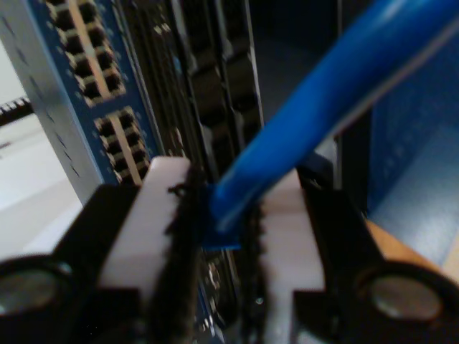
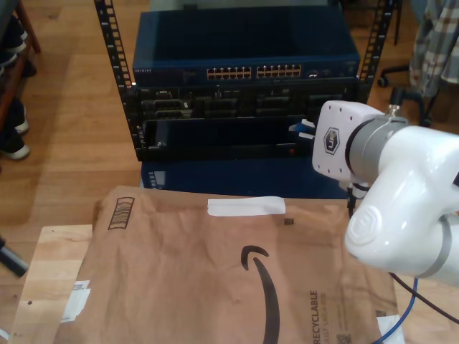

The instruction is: Grab the cable and plug it in

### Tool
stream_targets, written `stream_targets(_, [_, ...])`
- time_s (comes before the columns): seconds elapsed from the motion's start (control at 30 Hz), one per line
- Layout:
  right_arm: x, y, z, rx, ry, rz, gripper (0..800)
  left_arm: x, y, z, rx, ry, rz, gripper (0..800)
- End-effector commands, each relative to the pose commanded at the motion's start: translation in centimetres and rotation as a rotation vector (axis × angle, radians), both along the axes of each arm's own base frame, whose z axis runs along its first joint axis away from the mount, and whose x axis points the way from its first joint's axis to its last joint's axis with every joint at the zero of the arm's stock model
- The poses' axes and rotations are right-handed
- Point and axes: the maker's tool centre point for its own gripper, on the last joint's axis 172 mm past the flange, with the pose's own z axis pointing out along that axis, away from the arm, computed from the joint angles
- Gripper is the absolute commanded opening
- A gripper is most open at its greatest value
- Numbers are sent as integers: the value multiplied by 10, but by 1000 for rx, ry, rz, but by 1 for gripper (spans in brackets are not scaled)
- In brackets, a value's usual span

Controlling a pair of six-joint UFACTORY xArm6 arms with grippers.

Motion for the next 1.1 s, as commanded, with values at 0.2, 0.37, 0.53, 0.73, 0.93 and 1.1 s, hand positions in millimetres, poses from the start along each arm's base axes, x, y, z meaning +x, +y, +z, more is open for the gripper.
stream_targets(0.2, [3,-21,14,-31,-103,-61,13,-44,11,-36,9,-116,-104,799])
stream_targets(0.37, [4,-32,22,-66,-166,-91,10,-82,14,-48,39,-99,-152,799])
stream_targets(0.53, [-1,-20,18,-131,-210,-68,7,-119,6,-64,19,-142,-195,799])
stream_targets(0.73, [6,-14,7,-149,-206,-71,4,-152,-4,-76,-37,-174,-201,799])
stream_targets(0.93, [12,12,-3,-206,-249,-63,2,-170,-1,-99,-64,-248,-137,799])
stream_targets(1.1, [17,-1,4,-306,-275,-129,2,-183,2,-112,-55,-290,-146,799])
